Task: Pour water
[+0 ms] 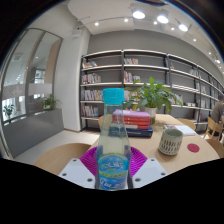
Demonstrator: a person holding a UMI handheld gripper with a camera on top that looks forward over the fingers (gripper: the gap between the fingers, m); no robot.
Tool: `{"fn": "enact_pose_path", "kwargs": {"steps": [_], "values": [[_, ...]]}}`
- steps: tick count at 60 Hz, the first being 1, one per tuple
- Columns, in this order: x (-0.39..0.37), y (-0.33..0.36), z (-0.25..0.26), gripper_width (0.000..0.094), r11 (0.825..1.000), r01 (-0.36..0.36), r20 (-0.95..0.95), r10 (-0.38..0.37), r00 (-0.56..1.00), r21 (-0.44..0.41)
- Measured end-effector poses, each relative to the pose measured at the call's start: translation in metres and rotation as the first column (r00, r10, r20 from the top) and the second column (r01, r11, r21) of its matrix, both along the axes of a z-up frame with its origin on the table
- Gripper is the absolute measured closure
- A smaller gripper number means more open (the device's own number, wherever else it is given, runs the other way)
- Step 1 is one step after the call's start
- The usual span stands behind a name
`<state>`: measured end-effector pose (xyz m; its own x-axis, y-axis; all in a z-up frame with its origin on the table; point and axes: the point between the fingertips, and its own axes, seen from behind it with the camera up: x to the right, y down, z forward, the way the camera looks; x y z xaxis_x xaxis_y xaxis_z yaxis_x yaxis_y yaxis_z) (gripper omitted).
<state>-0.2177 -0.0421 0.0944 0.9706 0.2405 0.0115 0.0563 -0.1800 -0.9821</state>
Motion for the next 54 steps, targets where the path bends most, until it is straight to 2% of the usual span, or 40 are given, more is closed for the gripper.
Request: {"fn": "enact_pose_path", "kwargs": {"steps": [5, 10, 17, 20, 24, 31, 37, 46, 54], "values": [[-0.005, 0.001, 0.001, 0.0568, 0.999, -0.024, 0.01, 0.024, 1.0, -0.024], [-0.006, 0.011, 0.006, 0.0567, 0.998, -0.01, -0.05, 0.007, 0.999, -0.059], [0.002, 0.037, 0.02, 0.0567, 0.994, 0.028, -0.211, -0.05, 0.976, -0.108], [0.009, 0.052, 0.028, 0.0566, 0.987, 0.049, -0.309, -0.094, 0.946, -0.151], [0.019, 0.075, 0.044, 0.0567, 0.985, 0.054, -0.437, -0.122, 0.891, -0.166], [0.041, 0.108, 0.059, 0.0568, 0.964, 0.041, -0.708, -0.221, 0.671, -0.263], [0.057, 0.128, 0.067, 0.0566, 0.942, 0.002, -0.853, -0.306, 0.424, -0.337], [0.067, 0.151, 0.065, 0.0566, 0.913, -0.088, -0.914, -0.389, 0.112, -0.399], [0.076, 0.165, 0.067, 0.0568, 0.898, -0.147, -0.891, -0.433, -0.139, -0.414]]}}
